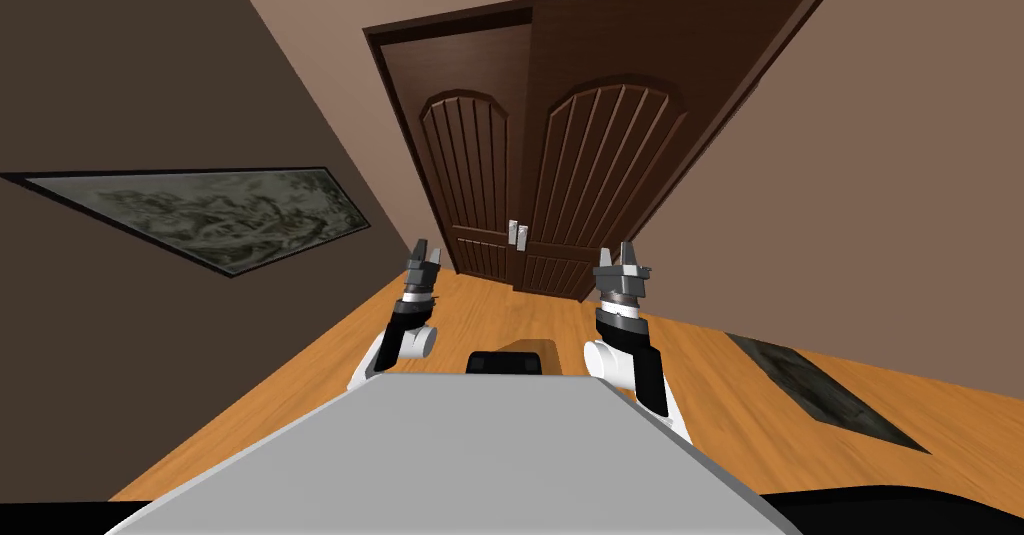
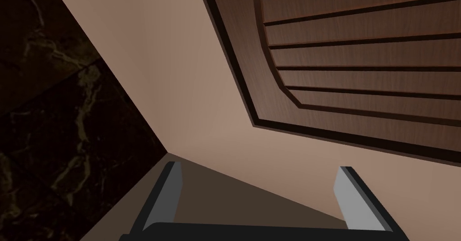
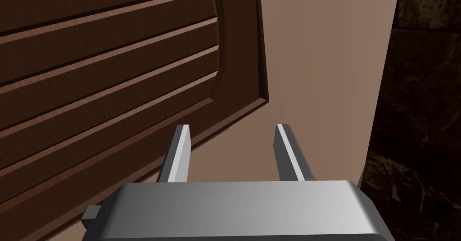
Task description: Pull the door open
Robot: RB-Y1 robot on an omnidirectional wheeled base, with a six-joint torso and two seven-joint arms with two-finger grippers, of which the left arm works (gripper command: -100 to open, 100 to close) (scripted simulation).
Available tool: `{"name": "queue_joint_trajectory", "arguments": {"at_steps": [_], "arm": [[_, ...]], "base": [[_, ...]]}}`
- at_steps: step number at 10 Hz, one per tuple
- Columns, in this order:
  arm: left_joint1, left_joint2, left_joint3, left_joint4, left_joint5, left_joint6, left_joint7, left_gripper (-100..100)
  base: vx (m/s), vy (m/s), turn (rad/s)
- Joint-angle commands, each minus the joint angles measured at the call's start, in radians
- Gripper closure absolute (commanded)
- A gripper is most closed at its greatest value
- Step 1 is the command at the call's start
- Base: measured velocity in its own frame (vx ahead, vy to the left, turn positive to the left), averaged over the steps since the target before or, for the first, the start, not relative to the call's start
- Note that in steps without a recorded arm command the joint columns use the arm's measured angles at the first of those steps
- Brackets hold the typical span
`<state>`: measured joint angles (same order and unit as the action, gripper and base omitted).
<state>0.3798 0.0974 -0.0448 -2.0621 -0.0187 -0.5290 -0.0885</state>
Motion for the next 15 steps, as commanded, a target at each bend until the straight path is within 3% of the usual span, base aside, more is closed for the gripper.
{"name": "queue_joint_trajectory", "arguments": {"at_steps": [1, 4, 5, 15], "arm": [[-0.014, 0.006, 0.0, 0.033, 0.009, 0.017, 0.007, -100], [-0.043, 0.02, 0.002, 0.106, 0.028, 0.04, 0.02, -100], [-0.043, 0.02, 0.002, 0.107, 0.028, 0.04, 0.02, -100], [-0.142, 0.061, 0.008, 0.361, 0.09, 0.118, 0.064, -100]], "base": [[0.098, 0.006, -0.052], [0.109, -0.033, -0.059], [0.07, -0.014, -0.02], [0.097, -0.022, -0.062]]}}
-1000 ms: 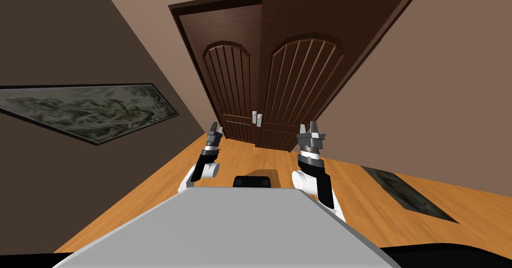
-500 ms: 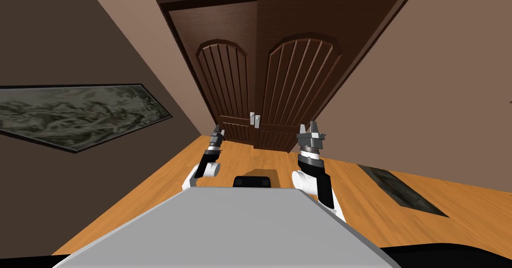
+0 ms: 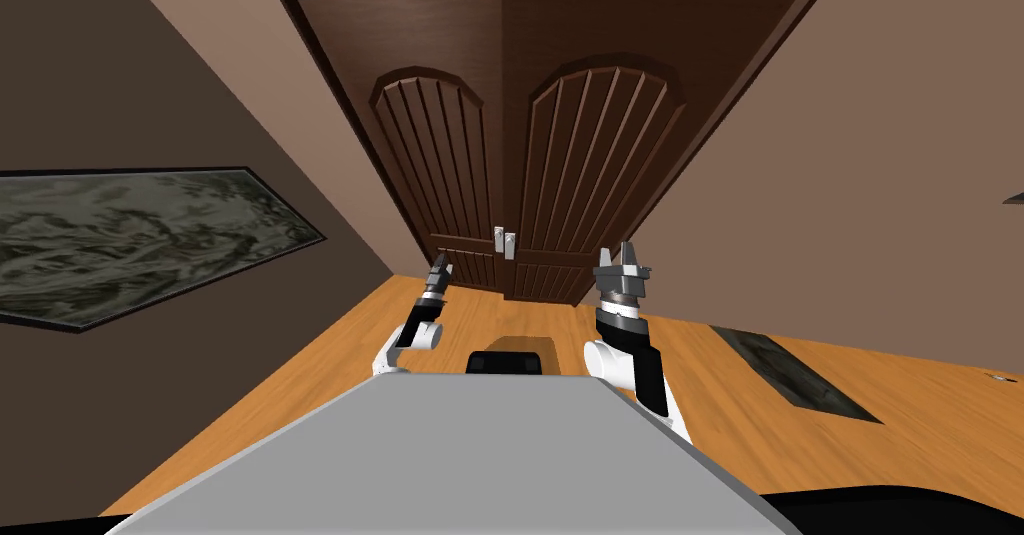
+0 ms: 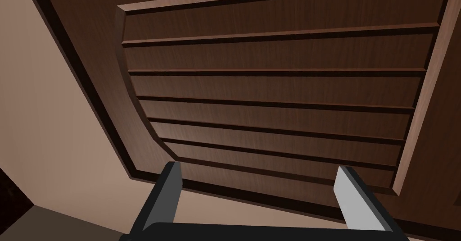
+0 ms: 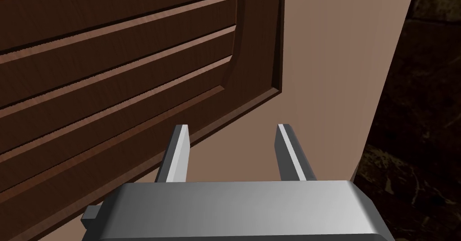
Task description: Pull the door open
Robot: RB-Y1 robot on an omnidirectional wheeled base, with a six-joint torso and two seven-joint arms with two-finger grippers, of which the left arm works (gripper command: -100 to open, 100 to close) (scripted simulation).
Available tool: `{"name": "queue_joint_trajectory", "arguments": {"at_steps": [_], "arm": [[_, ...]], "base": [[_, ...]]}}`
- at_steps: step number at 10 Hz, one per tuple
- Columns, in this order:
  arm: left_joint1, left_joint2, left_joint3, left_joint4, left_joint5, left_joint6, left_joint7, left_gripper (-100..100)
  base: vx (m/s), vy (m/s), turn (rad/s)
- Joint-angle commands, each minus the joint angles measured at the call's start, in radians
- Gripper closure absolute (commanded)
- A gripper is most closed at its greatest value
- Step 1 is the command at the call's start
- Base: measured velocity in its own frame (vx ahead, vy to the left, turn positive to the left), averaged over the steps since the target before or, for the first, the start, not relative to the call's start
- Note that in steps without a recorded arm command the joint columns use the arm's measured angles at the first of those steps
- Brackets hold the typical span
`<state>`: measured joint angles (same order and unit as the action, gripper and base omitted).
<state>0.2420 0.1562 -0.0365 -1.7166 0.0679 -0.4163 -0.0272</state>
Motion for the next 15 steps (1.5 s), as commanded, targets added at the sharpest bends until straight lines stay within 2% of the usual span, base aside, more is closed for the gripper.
{"name": "queue_joint_trajectory", "arguments": {"at_steps": [1, 10, 12, 15], "arm": [[-0.014, 0.006, 0.0, 0.04, 0.01, 0.013, 0.007, -100], [-0.097, 0.031, -0.002, 0.232, 0.057, 0.073, 0.04, -100], [-0.128, 0.038, -0.006, 0.297, 0.072, 0.094, 0.052, -100], [-0.16, 0.041, -0.013, 0.353, 0.086, 0.112, 0.062, -100]], "base": [[0.098, -0.015, -0.065], [0.108, -0.031, -0.065], [0.153, -0.037, -0.122], [0.191, -0.052, -0.09]]}}
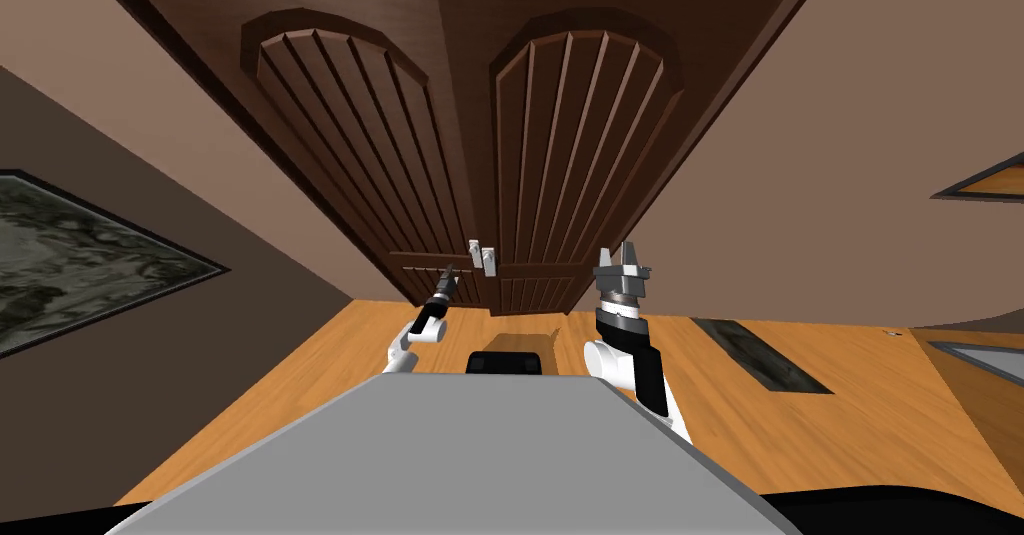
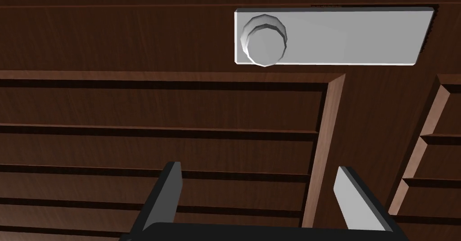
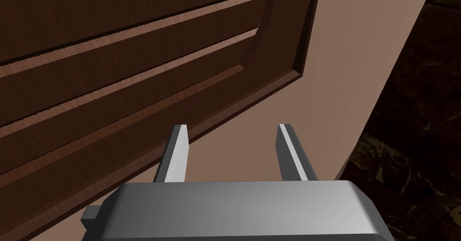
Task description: Pull the door open
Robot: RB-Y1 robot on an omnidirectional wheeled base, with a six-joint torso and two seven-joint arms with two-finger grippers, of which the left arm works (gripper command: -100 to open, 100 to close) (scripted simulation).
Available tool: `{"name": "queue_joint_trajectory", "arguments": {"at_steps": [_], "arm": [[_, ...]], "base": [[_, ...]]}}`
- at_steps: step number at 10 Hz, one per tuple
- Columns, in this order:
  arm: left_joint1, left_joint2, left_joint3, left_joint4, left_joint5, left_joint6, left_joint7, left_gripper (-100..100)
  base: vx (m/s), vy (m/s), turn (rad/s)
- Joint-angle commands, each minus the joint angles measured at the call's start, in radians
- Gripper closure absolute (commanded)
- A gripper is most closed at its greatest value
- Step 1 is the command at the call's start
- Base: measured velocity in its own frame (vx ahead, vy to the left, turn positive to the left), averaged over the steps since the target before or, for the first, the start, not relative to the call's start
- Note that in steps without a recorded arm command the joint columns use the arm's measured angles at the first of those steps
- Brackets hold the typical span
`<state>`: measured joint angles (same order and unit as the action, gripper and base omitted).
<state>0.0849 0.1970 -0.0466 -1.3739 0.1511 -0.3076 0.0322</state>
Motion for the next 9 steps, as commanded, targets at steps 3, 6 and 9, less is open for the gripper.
{"name": "queue_joint_trajectory", "arguments": {"at_steps": [3, 6, 9], "arm": [[-0.015, 0.0, -0.008, 0.025, 0.007, 0.009, 0.006, -100], [0.008, 0.038, 0.05, 0.056, 0.018, 0.009, 0.01, -100], [0.02, 0.074, 0.107, 0.088, 0.029, 0.008, 0.015, -100]], "base": [[0.146, -0.05, -0.066], [-0.113, 0.076, 0.081], [-0.097, 0.021, 0.002]]}}
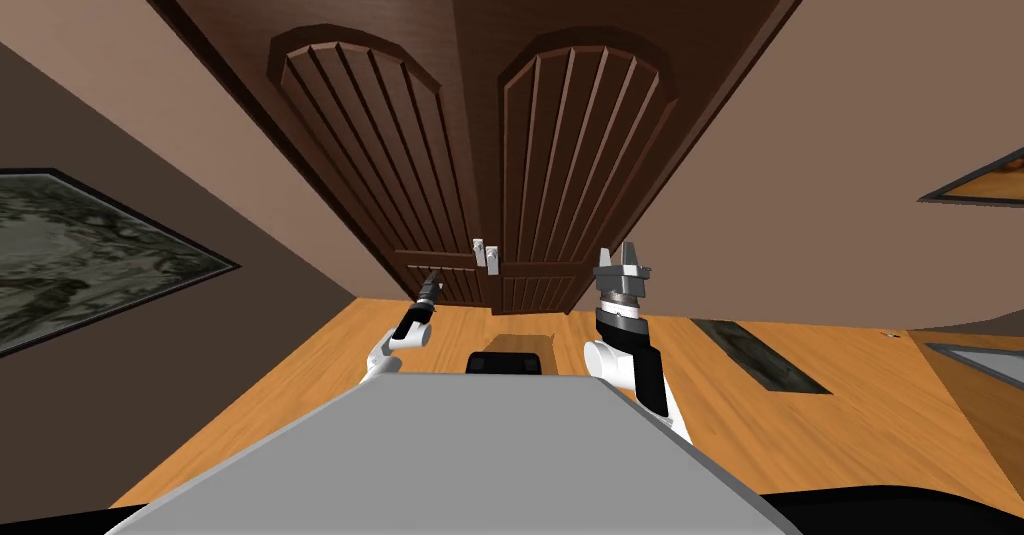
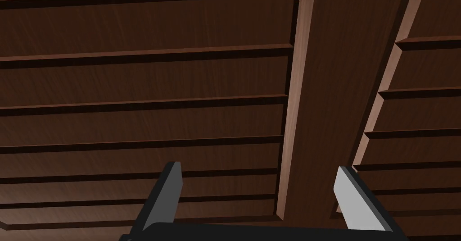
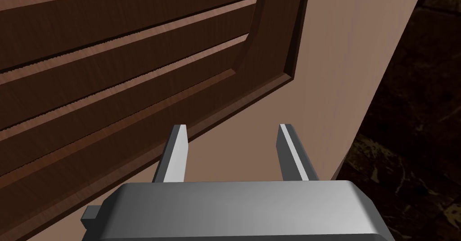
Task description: Pull the door open
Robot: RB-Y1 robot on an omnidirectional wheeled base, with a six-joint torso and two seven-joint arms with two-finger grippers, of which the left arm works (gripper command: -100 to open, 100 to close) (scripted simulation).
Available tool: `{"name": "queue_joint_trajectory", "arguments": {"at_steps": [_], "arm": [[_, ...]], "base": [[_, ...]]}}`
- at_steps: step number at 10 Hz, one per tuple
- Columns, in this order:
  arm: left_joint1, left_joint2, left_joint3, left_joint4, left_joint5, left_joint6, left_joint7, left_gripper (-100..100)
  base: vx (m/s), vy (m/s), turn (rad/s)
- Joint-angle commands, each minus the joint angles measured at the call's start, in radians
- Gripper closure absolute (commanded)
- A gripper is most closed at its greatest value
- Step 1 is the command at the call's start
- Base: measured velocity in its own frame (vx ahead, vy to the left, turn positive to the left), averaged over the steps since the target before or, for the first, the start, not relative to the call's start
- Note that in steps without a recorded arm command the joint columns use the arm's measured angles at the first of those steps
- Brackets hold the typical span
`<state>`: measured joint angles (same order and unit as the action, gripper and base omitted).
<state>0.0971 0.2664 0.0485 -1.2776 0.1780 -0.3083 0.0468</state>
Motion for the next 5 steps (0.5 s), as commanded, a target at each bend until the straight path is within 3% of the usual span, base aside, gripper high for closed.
{"name": "queue_joint_trajectory", "arguments": {"at_steps": [1, 4, 5], "arm": [[0.009, 0.015, 0.028, 0.002, 0.005, 0.008, 0.001, -100], [0.008, 0.051, 0.089, 0.041, 0.018, 0.005, 0.008, -100], [0.008, 0.051, 0.089, 0.041, 0.018, 0.005, 0.008, -100]], "base": [[-0.024, -0.015, -0.023], [0.016, -0.017, -0.063], [0.031, -0.005, -0.031]]}}
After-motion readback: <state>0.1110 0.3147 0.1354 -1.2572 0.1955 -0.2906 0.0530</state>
